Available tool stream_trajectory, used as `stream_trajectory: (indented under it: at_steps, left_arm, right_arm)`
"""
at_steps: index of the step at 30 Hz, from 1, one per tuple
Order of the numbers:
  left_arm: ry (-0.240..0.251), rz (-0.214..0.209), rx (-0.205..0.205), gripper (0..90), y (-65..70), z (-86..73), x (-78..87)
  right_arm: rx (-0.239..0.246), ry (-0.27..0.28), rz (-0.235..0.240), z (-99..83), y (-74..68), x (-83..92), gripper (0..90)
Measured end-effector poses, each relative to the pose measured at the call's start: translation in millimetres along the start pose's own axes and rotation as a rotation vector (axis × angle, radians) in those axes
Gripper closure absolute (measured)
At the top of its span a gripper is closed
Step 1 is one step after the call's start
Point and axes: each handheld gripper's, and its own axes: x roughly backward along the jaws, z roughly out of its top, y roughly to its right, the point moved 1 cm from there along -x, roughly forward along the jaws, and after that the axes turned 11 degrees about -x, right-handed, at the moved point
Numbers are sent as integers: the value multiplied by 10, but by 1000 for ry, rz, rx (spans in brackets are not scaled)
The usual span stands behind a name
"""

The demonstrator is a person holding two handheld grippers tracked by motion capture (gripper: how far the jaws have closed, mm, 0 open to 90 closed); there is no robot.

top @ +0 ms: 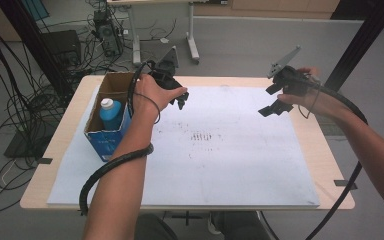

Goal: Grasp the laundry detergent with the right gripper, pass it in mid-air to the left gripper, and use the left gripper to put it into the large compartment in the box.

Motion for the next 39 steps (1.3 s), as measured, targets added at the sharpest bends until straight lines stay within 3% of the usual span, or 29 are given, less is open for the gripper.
stream_trajectory:
  at_steps: [10, 22, 39]
  left_arm:
    - [4, -8, -37, 150, 144, -208, 76]
    - [-19, -11, -72, 151, 254, -470, 82]
    - [-33, -32, -76, 155, 241, -547, -14]
  right_arm:
    - [-39, 2, -25, 16, 142, 31, 103]
    - [-57, 2, -39, 40, 193, 59, 103]
    - [-74, 13, -41, 13, 247, 59, 103]
